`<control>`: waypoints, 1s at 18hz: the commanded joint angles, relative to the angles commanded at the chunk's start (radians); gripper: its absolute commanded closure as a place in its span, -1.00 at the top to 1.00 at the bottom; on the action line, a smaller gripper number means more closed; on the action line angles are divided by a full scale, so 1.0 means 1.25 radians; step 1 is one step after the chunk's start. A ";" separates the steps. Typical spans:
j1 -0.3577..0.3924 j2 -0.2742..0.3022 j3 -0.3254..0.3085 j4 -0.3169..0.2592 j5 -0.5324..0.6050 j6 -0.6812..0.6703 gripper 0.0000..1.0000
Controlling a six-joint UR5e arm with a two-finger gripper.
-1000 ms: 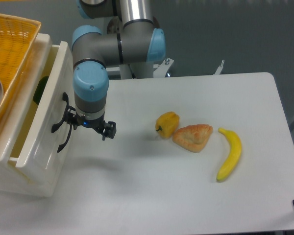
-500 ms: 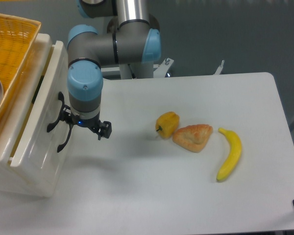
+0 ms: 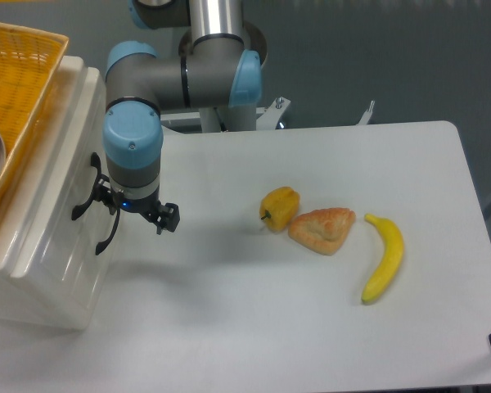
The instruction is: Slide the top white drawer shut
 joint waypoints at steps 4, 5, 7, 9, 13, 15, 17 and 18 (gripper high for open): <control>0.009 0.006 0.004 0.000 0.000 0.006 1.00; 0.013 0.007 0.009 0.000 0.001 0.007 1.00; 0.026 0.009 0.015 0.000 0.007 0.011 1.00; 0.048 0.010 0.018 0.000 0.009 0.033 1.00; 0.086 0.010 0.016 -0.001 0.031 0.052 1.00; 0.105 0.011 0.016 0.000 0.059 0.054 1.00; 0.141 0.011 0.016 0.000 0.065 0.092 1.00; 0.161 0.010 0.016 0.000 0.066 0.124 1.00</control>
